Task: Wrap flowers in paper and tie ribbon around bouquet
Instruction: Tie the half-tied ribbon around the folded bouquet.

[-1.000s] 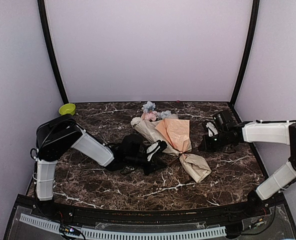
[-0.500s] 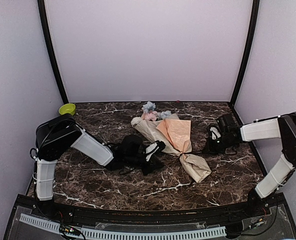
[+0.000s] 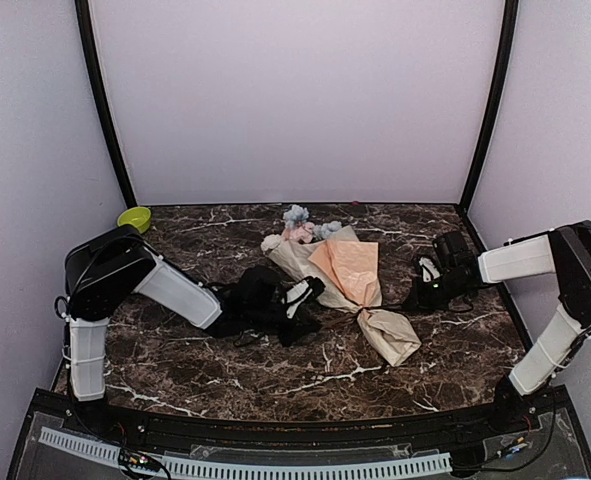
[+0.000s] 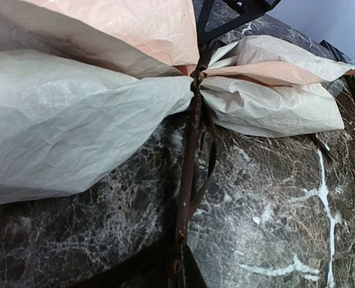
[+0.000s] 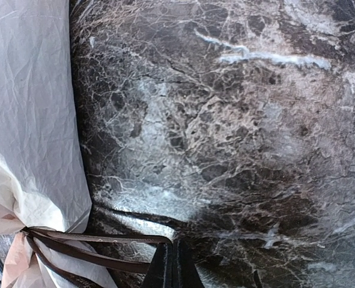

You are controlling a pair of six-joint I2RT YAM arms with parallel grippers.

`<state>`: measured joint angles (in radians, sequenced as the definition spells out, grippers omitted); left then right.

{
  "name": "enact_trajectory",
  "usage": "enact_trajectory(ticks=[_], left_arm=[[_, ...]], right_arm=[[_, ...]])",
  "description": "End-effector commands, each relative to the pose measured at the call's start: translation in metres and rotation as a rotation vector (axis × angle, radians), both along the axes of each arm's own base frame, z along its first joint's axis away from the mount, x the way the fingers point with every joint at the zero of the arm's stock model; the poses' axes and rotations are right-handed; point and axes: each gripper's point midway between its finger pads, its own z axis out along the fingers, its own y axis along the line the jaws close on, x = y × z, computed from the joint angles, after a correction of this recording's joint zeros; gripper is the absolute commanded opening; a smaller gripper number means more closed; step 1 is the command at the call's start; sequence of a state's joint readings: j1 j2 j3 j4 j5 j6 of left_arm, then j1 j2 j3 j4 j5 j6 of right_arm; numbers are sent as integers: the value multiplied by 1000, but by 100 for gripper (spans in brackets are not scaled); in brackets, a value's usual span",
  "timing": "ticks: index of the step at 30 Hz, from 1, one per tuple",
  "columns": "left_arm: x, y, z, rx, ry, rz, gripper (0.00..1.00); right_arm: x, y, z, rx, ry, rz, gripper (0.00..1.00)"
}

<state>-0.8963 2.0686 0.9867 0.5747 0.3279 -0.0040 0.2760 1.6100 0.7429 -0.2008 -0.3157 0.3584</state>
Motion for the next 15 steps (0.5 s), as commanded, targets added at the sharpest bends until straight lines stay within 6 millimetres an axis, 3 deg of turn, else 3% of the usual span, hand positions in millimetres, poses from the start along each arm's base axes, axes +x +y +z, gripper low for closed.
enact_trajectory(ticks=[1, 6, 12, 15], left_arm=[[-6, 38, -29, 161, 68, 60, 0], [-5, 46, -34, 189, 71, 92, 0], [15, 75, -26, 210, 56, 214, 0], [21, 90, -15, 183, 66, 255, 0]], right_arm=[[1, -25, -16, -95, 17, -65, 0], [-10, -18, -24, -107, 37, -47, 0], [-37, 46, -13, -5, 58, 101, 0], [-47, 64, -4, 51, 67, 128, 0]])
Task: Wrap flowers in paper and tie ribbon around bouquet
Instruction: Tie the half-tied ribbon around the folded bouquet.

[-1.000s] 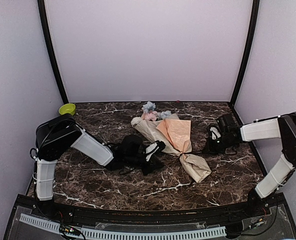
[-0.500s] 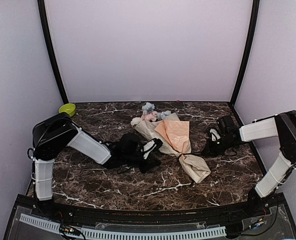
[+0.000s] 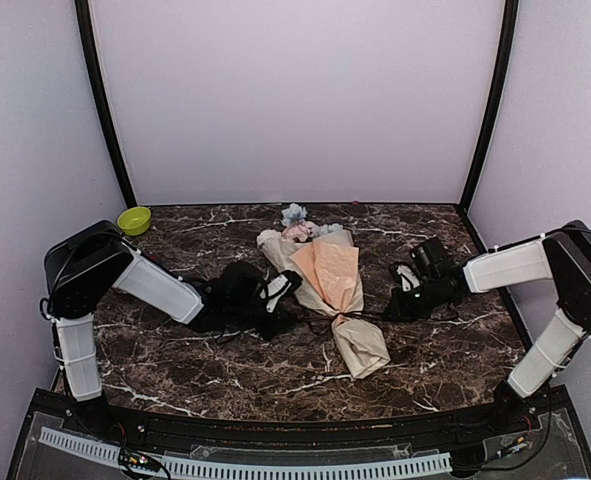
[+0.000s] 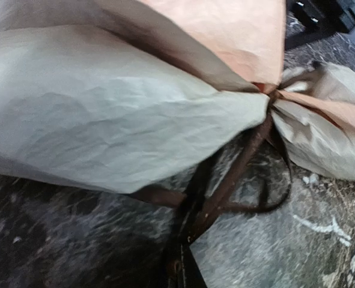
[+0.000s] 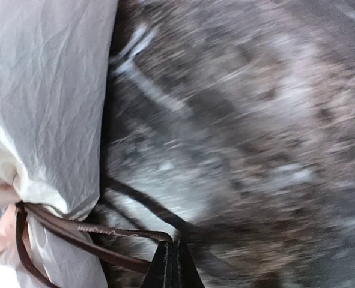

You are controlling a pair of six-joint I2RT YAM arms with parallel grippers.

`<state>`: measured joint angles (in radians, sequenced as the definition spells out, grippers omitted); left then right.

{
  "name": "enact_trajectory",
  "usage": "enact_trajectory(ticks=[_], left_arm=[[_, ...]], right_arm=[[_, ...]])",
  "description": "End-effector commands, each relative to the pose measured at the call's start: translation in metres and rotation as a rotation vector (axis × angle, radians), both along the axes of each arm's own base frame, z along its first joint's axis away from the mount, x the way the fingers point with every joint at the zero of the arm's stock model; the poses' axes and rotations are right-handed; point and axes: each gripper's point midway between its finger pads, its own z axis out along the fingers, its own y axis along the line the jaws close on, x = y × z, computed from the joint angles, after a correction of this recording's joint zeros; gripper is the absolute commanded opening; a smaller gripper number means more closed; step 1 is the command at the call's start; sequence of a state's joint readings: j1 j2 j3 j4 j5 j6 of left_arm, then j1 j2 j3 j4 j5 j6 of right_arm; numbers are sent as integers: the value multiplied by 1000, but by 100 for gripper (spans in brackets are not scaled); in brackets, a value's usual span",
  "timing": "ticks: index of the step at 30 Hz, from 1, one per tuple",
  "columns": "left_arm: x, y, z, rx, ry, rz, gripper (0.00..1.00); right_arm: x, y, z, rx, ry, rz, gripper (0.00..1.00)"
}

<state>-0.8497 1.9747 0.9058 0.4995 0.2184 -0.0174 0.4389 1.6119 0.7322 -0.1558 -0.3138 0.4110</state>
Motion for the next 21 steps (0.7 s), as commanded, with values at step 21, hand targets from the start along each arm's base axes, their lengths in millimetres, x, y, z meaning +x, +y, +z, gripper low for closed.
enact_trajectory(ticks=[21], left_arm=[[-21, 76, -9, 53, 89, 130, 0]], right_arm=[[-18, 13, 2, 39, 26, -9, 0]])
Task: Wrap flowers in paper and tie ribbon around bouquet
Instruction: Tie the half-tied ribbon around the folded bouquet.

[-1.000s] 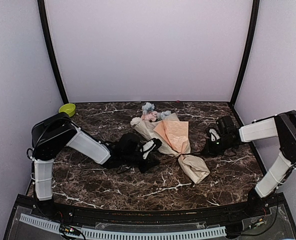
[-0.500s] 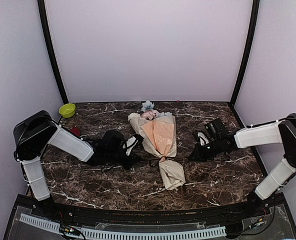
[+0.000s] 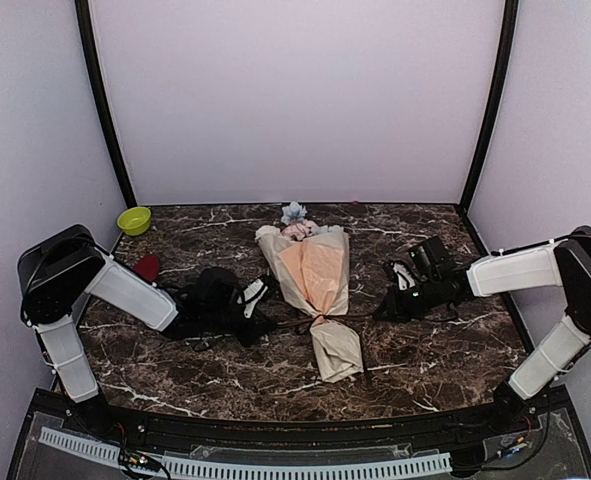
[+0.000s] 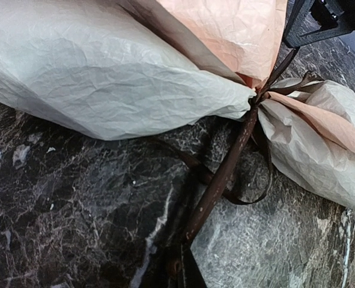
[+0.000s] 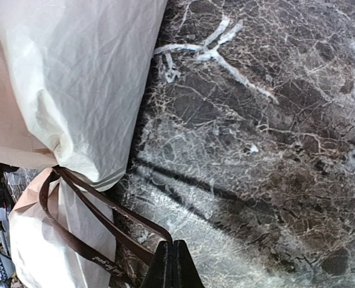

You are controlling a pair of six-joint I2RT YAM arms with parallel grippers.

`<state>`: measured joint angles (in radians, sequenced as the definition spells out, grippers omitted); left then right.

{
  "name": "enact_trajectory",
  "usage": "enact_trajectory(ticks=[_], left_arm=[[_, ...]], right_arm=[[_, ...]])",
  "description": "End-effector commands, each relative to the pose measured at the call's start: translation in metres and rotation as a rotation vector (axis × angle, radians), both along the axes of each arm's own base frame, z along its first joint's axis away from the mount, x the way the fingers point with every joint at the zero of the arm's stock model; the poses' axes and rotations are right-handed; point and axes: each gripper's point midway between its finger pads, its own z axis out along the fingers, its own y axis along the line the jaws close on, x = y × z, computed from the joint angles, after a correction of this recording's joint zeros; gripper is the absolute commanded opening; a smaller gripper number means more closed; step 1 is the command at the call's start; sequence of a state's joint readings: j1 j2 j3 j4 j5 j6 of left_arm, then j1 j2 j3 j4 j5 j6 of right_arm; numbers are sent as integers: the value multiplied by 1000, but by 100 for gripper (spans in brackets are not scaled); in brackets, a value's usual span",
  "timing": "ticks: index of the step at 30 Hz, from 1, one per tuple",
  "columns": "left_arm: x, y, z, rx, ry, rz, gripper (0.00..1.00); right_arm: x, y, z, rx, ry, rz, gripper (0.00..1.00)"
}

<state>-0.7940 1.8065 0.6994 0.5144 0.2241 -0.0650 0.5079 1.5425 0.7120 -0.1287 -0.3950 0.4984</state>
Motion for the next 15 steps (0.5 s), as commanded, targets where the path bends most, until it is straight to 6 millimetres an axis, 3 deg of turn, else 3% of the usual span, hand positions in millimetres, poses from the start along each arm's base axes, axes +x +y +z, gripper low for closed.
enact_trajectory(ticks=[1, 13, 15], left_arm=[[-4, 23, -12, 54, 39, 49, 0], [-5, 29, -15, 51, 40, 56, 0], [-9, 23, -8, 22, 43, 22, 0]], right_arm=[[0, -18, -24, -74, 23, -42, 0], [-5, -20, -35, -81, 55, -36, 0], [-3, -15, -28, -52, 44, -24, 0]])
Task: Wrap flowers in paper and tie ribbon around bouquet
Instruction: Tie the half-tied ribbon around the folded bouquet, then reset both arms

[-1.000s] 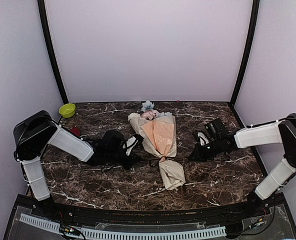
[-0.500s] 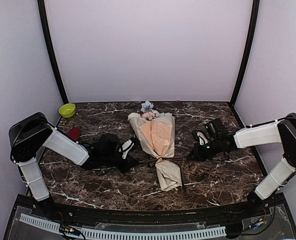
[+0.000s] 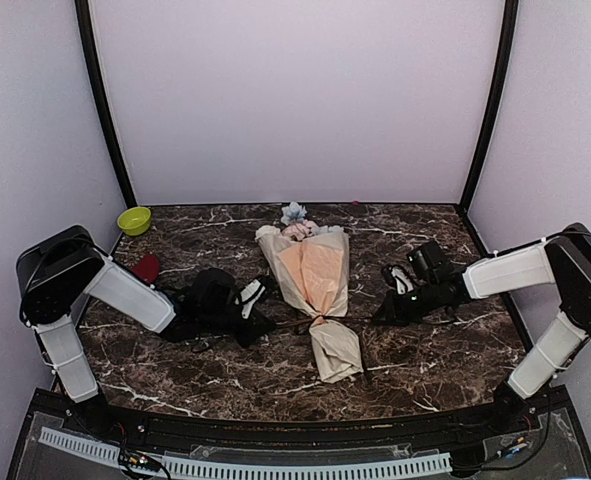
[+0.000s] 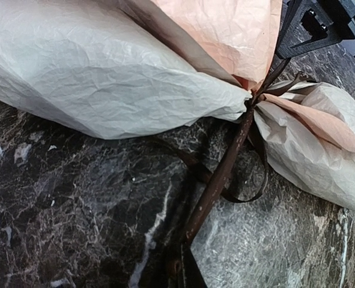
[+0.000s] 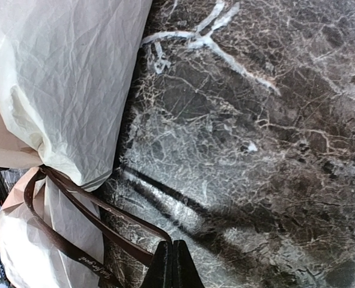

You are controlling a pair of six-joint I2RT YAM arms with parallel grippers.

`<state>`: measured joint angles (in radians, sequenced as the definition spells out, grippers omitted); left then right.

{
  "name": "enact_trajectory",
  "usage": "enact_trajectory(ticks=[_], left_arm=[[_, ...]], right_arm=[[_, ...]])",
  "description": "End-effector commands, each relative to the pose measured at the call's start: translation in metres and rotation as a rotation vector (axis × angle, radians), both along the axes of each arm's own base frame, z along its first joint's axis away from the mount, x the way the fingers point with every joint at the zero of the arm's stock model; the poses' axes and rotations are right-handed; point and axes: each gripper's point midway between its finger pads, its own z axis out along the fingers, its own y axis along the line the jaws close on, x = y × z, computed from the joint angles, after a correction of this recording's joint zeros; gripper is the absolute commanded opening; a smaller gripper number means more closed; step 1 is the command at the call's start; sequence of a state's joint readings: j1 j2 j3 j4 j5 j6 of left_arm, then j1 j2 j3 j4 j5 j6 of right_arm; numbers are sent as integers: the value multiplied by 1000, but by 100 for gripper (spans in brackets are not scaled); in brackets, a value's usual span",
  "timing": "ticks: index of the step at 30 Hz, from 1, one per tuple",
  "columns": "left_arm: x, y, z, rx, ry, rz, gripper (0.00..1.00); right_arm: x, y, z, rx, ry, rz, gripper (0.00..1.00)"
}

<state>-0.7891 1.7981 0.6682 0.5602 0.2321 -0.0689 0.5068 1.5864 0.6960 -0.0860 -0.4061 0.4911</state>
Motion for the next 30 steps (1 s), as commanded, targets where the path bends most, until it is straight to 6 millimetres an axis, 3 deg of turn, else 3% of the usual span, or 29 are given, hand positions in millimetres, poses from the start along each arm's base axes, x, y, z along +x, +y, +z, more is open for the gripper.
enact_trajectory(ticks=[1, 2, 4, 5, 6, 7, 10, 13, 18, 19, 22, 23, 26, 30], left_arm=[[-8, 17, -4, 30, 52, 6, 0], [-9, 15, 2, 22, 53, -3, 11], [-3, 15, 21, 11, 30, 18, 56], [2, 17, 31, 12, 5, 46, 76], [8, 19, 44, 18, -21, 71, 93], [13, 23, 55, 31, -44, 96, 98], [25, 30, 90, 42, -113, 144, 99], [38, 41, 119, 44, -152, 210, 99], [71, 78, 141, 60, -156, 396, 99], [80, 91, 140, 66, -156, 451, 99], [110, 155, 136, 82, -140, 684, 99], [116, 175, 134, 81, -141, 756, 99], [121, 233, 126, 109, -167, 962, 99], [112, 283, 127, 219, -298, 1143, 99]], right_arm=[[2, -13, -5, -39, 10, -25, 0], [6, -12, 6, -40, -21, -23, 14], [19, -18, 30, -54, -84, -58, 51], [28, -25, 44, -66, -125, -99, 78], [36, -35, 60, -77, -169, -149, 96], [46, -49, 75, -94, -215, -216, 99], [68, -94, 124, -111, -363, -399, 100], [77, -127, 166, -133, -498, -510, 100], [87, -161, 203, -199, -639, -585, 100], [89, -172, 205, -231, -666, -619, 100], [93, -213, 207, -305, -742, -769, 100], [91, -226, 200, -318, -753, -812, 100], [85, -251, 190, -315, -817, -905, 100], [75, -266, 177, -299, -876, -1009, 100]])
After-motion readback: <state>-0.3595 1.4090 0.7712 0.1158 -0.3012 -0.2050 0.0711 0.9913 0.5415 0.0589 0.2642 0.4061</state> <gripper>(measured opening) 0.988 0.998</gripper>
